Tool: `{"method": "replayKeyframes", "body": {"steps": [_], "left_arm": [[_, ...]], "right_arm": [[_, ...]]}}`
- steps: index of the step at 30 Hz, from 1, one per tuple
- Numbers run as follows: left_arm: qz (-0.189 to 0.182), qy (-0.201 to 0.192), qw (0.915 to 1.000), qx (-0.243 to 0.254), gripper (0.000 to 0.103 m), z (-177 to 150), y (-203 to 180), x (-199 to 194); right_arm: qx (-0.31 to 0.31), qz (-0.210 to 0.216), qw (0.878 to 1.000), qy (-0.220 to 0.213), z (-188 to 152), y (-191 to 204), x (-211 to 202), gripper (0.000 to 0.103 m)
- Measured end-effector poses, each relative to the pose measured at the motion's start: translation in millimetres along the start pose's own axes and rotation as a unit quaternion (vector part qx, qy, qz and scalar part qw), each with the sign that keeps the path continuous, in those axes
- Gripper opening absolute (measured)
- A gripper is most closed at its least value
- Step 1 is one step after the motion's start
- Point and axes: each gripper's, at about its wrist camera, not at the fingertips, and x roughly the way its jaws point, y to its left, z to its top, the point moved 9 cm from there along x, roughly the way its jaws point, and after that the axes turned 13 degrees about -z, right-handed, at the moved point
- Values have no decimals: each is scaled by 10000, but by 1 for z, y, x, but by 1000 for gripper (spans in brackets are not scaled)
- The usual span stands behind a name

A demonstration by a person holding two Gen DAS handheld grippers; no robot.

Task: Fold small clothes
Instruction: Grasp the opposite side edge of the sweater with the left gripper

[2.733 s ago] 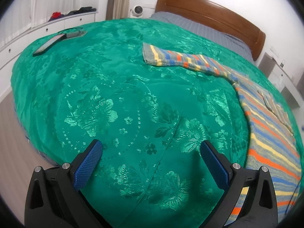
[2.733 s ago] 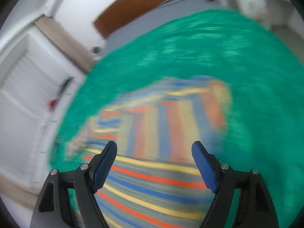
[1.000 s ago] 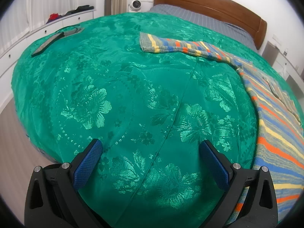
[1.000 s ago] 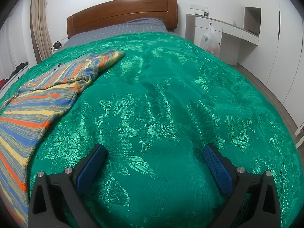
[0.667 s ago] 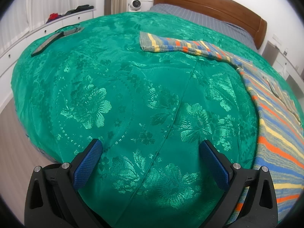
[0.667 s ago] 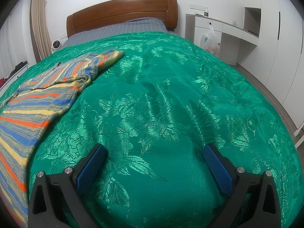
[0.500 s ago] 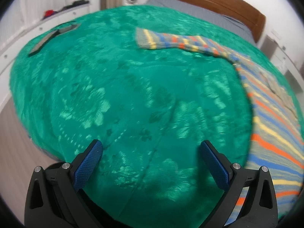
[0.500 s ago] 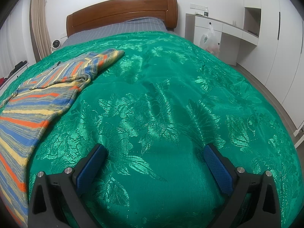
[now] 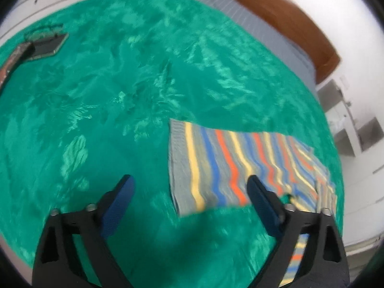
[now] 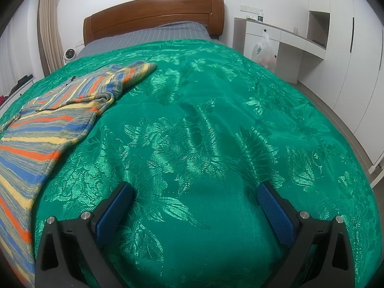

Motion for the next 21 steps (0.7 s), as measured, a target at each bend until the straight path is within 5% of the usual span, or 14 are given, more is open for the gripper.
{"method": "replayKeyframes", "body": {"steps": [4,6,7,8,11,15,21], "left_arm": [[-13,260,9995,-200,70,-8,1,25],[21,376,9992,-100,45,-11,-4,36],[65,412,9991,-39,11,-11,-6,40],[131,406,9991,35,3,-9,-9,43],[304,141,9985,433,2,7,-31,35],[304,-166,9872,1557,2,30,-119,20],[-126,-3,9400,3409,2,-16,-304,42]], "right_arm": [[-12,-26,10000,2,0,-1,0,102],[-18,-38,10000,0,0,-1,1,102],[-21,-42,10000,0,0,-1,1,103],[-25,-47,10000,-3,1,-1,1,103],[-27,-50,10000,-8,1,-1,1,103],[-32,-54,10000,-13,1,0,1,103],[-29,-50,10000,-21,1,-1,1,103]]}}
